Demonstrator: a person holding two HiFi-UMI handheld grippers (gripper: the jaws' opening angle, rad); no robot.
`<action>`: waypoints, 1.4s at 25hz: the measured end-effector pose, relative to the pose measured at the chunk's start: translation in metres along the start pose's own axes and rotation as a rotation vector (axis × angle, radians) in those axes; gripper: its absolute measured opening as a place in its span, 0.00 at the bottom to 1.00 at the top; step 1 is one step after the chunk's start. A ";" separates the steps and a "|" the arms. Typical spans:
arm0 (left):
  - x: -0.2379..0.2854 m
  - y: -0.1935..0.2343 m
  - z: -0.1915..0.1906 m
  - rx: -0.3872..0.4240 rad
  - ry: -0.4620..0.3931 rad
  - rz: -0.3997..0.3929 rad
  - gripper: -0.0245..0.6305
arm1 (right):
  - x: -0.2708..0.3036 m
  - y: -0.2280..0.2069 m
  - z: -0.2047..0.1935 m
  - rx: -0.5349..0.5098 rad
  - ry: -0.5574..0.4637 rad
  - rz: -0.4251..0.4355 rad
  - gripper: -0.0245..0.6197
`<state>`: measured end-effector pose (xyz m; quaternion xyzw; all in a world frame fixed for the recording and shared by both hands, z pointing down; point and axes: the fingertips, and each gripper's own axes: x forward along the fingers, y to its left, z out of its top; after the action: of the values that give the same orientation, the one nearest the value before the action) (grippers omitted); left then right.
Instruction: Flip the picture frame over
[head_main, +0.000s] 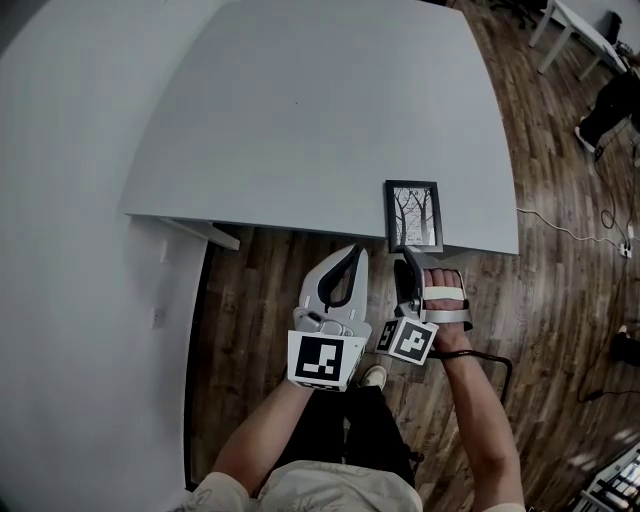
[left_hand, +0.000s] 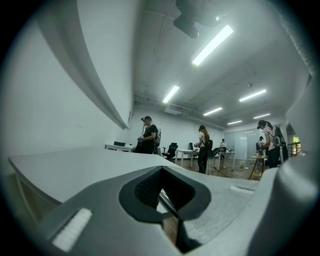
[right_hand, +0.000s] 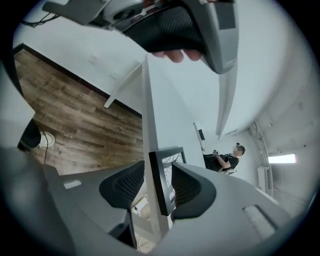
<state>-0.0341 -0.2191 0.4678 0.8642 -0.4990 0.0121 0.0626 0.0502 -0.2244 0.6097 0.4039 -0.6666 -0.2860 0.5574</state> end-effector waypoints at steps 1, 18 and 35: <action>-0.001 0.001 -0.002 -0.003 0.017 -0.002 0.04 | 0.003 0.002 -0.001 -0.020 0.011 -0.005 0.34; 0.004 0.009 -0.014 -0.024 0.047 0.016 0.04 | 0.035 -0.002 -0.009 -0.112 0.106 -0.140 0.27; 0.006 0.009 -0.017 -0.025 0.023 0.035 0.04 | 0.027 -0.005 -0.007 -0.140 0.089 -0.174 0.21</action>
<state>-0.0385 -0.2263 0.4863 0.8544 -0.5133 0.0170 0.0791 0.0570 -0.2499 0.6205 0.4327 -0.5819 -0.3609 0.5864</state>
